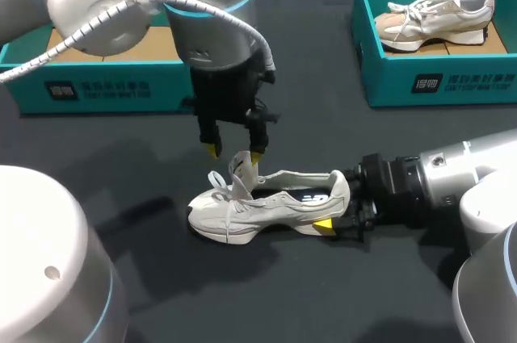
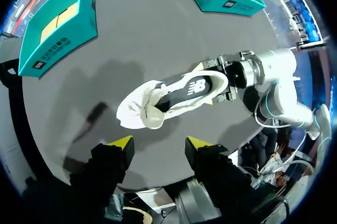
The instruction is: Take the shoe out of the shoebox, open the shoe tongue, remove and reinsert the insole, then place the shoe into the shoebox
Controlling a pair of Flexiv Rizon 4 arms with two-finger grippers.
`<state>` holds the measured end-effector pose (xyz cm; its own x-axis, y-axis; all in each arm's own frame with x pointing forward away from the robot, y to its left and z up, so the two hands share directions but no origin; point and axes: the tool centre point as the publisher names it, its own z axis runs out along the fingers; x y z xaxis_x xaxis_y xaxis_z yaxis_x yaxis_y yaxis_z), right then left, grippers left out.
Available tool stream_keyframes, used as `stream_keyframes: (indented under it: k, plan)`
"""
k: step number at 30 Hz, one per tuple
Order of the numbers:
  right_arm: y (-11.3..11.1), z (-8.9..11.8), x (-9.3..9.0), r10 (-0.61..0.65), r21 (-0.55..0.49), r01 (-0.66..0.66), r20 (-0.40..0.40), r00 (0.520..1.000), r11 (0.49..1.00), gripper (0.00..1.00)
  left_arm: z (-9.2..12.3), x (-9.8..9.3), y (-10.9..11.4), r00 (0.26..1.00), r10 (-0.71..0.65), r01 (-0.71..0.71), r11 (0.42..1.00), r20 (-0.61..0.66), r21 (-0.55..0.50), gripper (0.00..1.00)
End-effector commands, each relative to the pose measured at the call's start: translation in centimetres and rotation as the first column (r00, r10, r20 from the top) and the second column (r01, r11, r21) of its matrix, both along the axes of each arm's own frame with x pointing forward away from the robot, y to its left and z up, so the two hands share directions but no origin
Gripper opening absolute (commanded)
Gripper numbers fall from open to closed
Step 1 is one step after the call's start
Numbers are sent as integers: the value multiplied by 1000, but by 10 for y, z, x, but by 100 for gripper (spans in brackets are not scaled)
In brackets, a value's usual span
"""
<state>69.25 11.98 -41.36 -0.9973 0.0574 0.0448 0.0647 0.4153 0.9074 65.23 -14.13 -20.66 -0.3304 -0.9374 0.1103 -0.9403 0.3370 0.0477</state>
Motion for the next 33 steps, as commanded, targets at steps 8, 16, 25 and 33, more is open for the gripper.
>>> stream_keyframes:
  k: [8, 16, 25, 33]
  plan:
    - [0, 0, -1, 0, -4, 0, 1, 1000, 1000, 0, 22, -1, -41, 820, -569, 561, 821, -66, -109, 42]
    - [0, 0, -1, 0, -4, 0, 1, 1000, 1000, 0, 20, -7, -54, 668, -743, 735, 668, -47, -114, 0]
    - [0, 0, -1, 0, -4, 0, 1, 1000, 1000, 0, 20, -7, -54, 668, -743, 735, 668, -47, -114, 0]
    - [0, 0, -1, 0, -4, 0, 1, 1000, 1000, 0, -5, -4, -61, 458, -879, 888, 445, 133, -117, 0]
